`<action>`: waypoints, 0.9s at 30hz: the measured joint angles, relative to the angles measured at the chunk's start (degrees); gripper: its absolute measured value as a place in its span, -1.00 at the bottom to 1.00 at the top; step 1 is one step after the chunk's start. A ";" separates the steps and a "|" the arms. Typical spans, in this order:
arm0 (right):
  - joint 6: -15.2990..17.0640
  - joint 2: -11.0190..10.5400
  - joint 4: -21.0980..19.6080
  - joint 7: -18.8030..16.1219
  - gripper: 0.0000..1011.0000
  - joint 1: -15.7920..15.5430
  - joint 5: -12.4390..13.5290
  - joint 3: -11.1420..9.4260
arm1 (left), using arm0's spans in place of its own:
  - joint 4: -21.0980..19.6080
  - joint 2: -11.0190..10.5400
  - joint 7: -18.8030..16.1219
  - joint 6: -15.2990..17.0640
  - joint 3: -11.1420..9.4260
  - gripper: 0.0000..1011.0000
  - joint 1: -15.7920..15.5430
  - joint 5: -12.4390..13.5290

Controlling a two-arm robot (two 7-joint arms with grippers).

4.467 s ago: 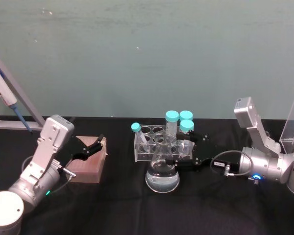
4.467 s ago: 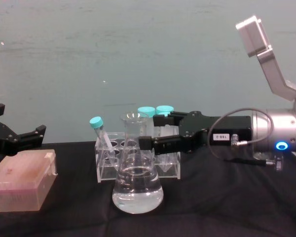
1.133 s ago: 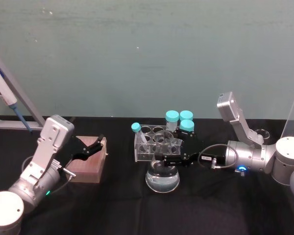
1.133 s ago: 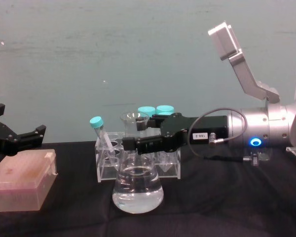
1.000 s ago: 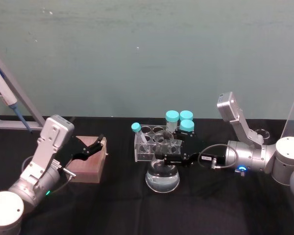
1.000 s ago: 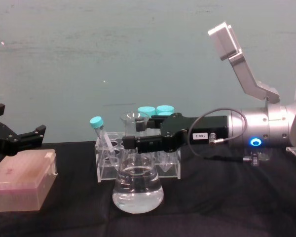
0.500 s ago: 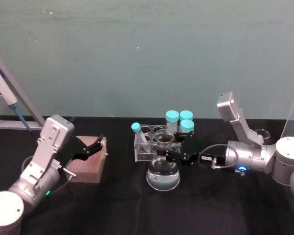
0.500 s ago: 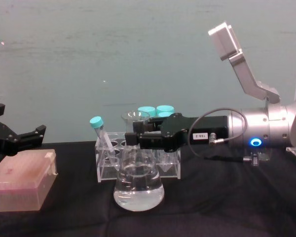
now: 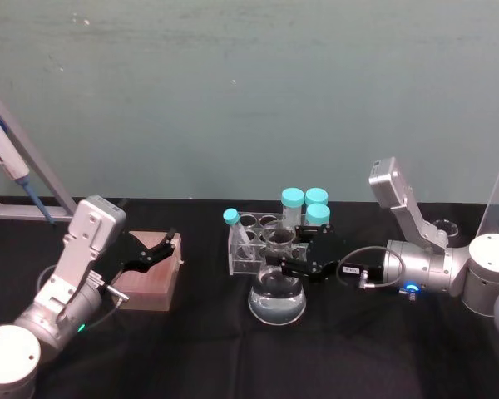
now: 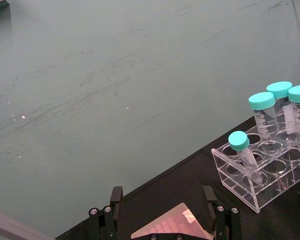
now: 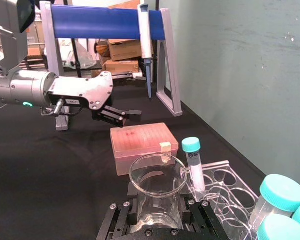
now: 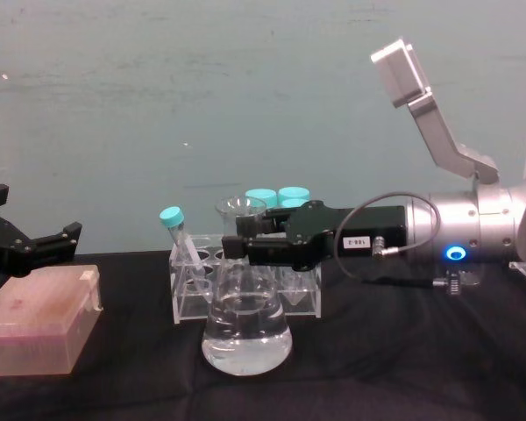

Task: Place the experimental apparatus aside using one hand.

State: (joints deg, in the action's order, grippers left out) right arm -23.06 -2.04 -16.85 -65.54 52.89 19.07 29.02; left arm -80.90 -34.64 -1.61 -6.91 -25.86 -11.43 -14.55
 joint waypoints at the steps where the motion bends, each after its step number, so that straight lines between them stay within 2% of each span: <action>1: 0.49 -0.39 -1.58 0.23 -0.10 -0.74 -0.22 -0.12 | 0.00 0.00 0.00 0.00 0.00 0.98 0.00 0.00; 3: 0.71 -0.55 -2.22 0.38 -0.10 -1.06 -0.28 -0.16 | 0.00 0.00 0.00 0.00 0.00 0.98 0.00 0.00; 7: 2.48 -2.09 -7.91 1.45 -0.10 -3.74 -0.43 -0.19 | 0.00 0.00 -0.01 0.00 0.00 0.98 0.00 0.00; 20: 5.71 -5.08 -16.93 4.16 -0.10 -7.70 0.89 0.65 | 0.00 0.00 -0.01 0.00 0.00 0.98 0.00 0.00; 25: 7.67 -7.45 -22.99 6.09 -0.10 -10.46 1.70 0.85 | 0.00 0.00 -0.01 0.00 0.00 0.98 0.00 0.00; 27: 8.04 -7.95 -24.25 6.50 -0.10 -11.01 1.91 0.85 | 0.00 0.00 -0.01 0.00 0.00 0.98 0.00 0.00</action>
State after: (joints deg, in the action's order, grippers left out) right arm -15.02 -9.99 -41.10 -59.03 41.88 20.98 29.87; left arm -80.90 -34.65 -1.62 -6.90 -25.86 -11.43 -14.55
